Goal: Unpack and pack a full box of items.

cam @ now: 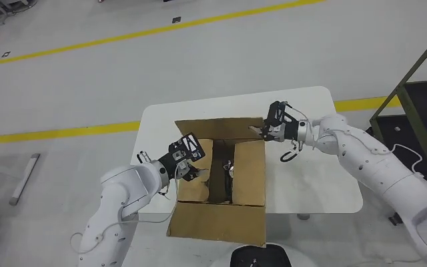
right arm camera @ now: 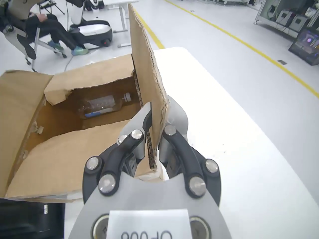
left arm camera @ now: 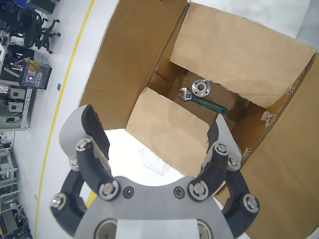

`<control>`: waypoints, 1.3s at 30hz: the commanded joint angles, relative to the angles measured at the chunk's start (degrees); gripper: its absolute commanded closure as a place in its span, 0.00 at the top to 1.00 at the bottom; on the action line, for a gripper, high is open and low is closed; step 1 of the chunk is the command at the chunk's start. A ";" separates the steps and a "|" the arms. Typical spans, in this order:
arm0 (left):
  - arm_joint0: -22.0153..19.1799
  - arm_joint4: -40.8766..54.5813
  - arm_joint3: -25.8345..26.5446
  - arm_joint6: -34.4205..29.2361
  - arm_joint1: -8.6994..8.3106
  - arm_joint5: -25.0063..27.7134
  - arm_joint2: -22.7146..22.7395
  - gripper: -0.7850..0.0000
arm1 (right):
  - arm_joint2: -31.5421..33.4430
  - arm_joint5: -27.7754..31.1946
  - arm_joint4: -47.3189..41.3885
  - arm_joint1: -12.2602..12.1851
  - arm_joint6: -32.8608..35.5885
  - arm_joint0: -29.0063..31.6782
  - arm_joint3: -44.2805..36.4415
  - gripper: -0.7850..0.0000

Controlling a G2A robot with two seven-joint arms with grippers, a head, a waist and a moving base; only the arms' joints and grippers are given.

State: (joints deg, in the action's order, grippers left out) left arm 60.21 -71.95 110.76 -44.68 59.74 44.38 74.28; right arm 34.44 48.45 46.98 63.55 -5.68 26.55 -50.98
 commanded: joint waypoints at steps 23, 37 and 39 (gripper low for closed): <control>0.00 0.00 0.00 0.00 0.00 0.00 0.00 1.00 | -0.76 -0.20 -18.34 8.97 10.79 -5.64 18.81 0.39; 0.00 0.00 0.00 0.00 0.00 0.00 0.00 1.00 | -1.04 -2.08 -19.45 13.37 11.94 -6.94 27.35 0.24; 0.00 0.00 0.00 0.00 0.00 0.00 0.00 1.00 | -1.00 -2.05 -19.55 13.91 11.93 -7.14 28.43 0.31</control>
State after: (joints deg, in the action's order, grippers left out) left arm 60.21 -71.95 110.76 -44.68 59.74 44.38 74.28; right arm 33.41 46.37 27.43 77.25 6.31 19.49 -23.03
